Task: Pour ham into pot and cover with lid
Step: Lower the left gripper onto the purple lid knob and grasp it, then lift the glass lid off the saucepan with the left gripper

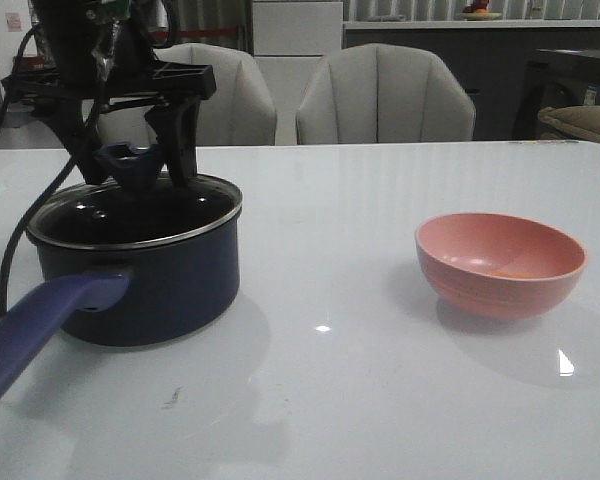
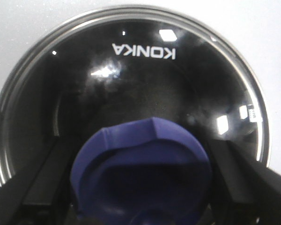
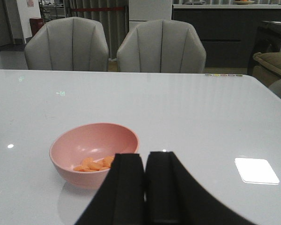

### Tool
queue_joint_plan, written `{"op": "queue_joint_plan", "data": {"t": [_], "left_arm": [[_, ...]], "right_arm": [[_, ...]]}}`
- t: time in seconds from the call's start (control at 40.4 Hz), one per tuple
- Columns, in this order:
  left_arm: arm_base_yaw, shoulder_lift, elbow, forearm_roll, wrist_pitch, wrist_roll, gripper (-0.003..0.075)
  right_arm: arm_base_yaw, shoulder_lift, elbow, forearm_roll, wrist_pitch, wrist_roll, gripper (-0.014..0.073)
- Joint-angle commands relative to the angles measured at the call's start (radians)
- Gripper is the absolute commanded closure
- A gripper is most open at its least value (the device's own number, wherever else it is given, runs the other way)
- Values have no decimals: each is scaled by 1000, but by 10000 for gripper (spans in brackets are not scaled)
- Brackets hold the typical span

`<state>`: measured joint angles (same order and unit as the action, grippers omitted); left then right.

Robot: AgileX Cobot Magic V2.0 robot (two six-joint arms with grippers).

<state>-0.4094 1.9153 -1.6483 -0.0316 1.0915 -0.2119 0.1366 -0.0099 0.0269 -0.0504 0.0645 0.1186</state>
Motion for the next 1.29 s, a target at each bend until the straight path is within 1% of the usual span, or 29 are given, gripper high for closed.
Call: {"op": "queue_joint_plan", "data": {"t": [0.0,0.124,0.322,0.495,0.644,0.718,0.818,0.991,1.14,1.263], "left_arm": [[-4,-47,-50,-1,-12,-13,333],[-4,-47,-100,-3,5,-13,410],[-4,-62,-143,-4,23,-13,486],[-4,-96,-143,18,15,-13,505],[0,-126,-139,123,61,-13,514],[19,-148,-127,162,78,-13,514],[67,-189,-83,164,54,-11,514],[184,-280,61,143,-28,-5,514],[315,-340,217,57,-105,76,514],[414,-349,334,-2,-159,125,514]], "right_arm": [[-7,-21,-5,-8,-75,-9,445],[-7,-21,-5,-8,-75,-9,445],[-7,-21,-5,-8,-75,-9,445],[-7,-21,-5,-8,-75,-9,445],[-7,-21,-5,-8,-75,-9,445],[-7,-21,-5,-8,-75,-9,445],[-7,-21,-5,-8,-75,-9,445],[-7,-21,-5,-8,-75,-9,445],[-7,-21,-5,-8,-75,-9,445],[-7,-21,-5,-8,-75,-9,445]]}}
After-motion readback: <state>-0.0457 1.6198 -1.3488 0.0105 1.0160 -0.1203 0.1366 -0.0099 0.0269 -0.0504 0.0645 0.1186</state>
